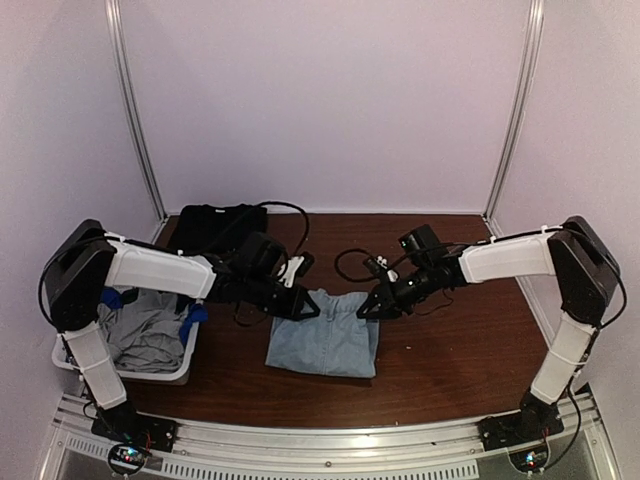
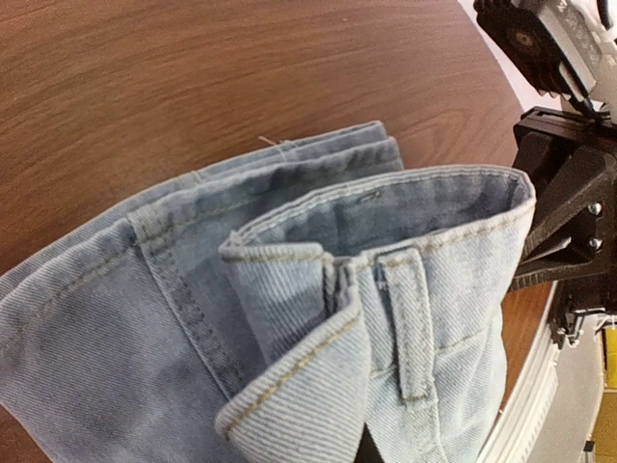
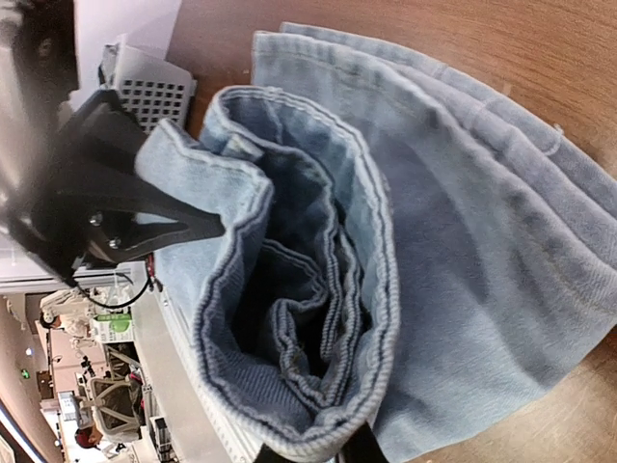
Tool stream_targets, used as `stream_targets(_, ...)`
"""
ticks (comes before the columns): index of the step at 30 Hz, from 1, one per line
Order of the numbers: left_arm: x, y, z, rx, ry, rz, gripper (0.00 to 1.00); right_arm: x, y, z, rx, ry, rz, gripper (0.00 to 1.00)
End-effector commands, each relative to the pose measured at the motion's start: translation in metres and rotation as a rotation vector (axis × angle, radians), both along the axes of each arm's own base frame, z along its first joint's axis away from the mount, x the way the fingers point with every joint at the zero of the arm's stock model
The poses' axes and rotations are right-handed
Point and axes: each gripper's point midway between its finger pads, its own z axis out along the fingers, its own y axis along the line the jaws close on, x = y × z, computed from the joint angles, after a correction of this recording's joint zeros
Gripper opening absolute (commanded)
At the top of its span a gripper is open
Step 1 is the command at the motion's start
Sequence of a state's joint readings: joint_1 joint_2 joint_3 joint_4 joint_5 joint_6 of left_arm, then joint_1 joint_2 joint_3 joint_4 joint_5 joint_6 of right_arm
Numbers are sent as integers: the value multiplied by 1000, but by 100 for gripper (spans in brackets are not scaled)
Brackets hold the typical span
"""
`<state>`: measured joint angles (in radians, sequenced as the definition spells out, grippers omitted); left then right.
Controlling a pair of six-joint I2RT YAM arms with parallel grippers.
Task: Fold and stack the mixed laundry pile
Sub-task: Adjust the square-folded skirt at the center of the board, then smooth out the square-folded skirt at the center of the board.
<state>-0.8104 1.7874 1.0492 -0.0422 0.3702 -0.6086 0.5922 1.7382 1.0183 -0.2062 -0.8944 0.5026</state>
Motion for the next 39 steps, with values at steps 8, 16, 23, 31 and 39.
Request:
stream_targets(8,63,23,-54,198,-80,179,0,57,-34,-95,-302,-14,-153,0)
stream_targets(16,95,35,-42,243,-114,214,26,100,-41,-51,-268,-114,-172,34)
stream_targets(23,105,65,97,189,-396,323,98,120,-59,77,-169,-311,-212,80)
stream_targets(31,49,60,151,5,-335,169,98,111,-74,181,144,-473,-304,100)
stream_targets(39,-36,-12,90,-233,7,-99,98,25,10,128,343,-57,0,100)
